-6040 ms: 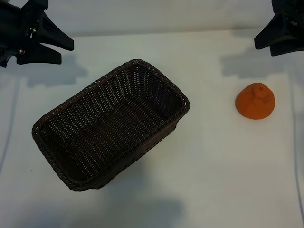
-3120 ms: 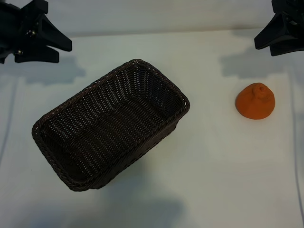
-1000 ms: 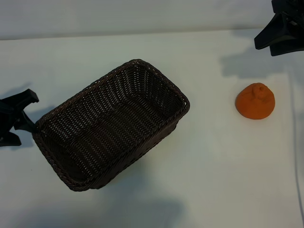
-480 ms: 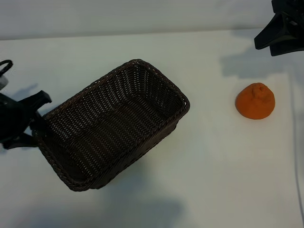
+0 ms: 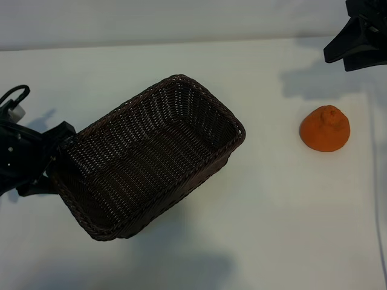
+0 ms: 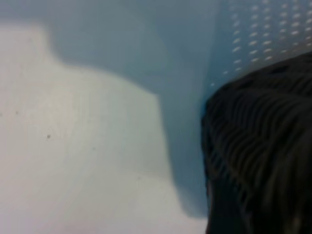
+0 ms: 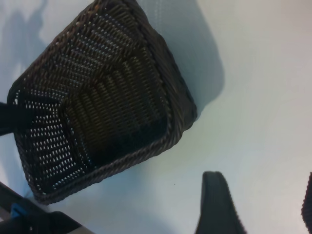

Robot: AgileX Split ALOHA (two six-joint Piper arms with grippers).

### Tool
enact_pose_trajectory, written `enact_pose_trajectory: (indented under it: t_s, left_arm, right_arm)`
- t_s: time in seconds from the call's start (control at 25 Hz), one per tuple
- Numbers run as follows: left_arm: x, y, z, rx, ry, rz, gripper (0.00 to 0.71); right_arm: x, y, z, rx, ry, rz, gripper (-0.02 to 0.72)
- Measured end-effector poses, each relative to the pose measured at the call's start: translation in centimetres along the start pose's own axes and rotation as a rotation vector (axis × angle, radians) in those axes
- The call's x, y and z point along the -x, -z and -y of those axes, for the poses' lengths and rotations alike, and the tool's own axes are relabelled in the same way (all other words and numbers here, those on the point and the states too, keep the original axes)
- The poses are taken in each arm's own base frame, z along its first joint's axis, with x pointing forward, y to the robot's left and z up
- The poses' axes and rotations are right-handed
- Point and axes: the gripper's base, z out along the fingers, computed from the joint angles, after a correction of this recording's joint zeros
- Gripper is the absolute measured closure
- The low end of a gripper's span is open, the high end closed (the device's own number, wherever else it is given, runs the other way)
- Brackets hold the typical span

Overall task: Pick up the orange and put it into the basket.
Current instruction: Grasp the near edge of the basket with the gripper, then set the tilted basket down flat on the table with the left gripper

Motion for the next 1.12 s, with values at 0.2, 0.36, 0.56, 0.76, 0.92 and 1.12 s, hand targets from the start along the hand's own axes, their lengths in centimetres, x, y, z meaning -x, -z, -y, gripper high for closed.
enact_pose_trajectory:
  t_s: [0.2, 0.36, 0.56, 0.76, 0.92, 1.12]
  left_arm:
    - [-0.4, -0.6, -0.6, 0.012, 0.013, -0.004, 0.264]
    - [-0.3, -0.7, -0.6, 0.013, 0.015, 0.009, 0.264]
    - [0.1, -1.1, -0.7, 0.013, 0.03, 0.03, 0.301]
    - [0.5, -2.1, -0.8, 0.006, 0.059, 0.012, 0.397]
    - [0.5, -2.1, -0.8, 0.003, 0.042, 0.009, 0.522]
    - [0.5, -2.1, -0.8, 0.004, 0.026, 0.006, 0.522]
  right_arm:
    - [0.0, 0.0, 0.0, 0.0, 0.0, 0.0, 0.281]
    - [0.0, 0.0, 0.0, 0.0, 0.0, 0.0, 0.281]
    - [0.0, 0.0, 0.0, 0.0, 0.0, 0.0, 0.281]
    - [0.0, 0.0, 0.0, 0.0, 0.0, 0.0, 0.281]
    - [0.0, 0.0, 0.0, 0.0, 0.0, 0.0, 0.281]
    - [0.0, 0.0, 0.0, 0.0, 0.0, 0.0, 0.281]
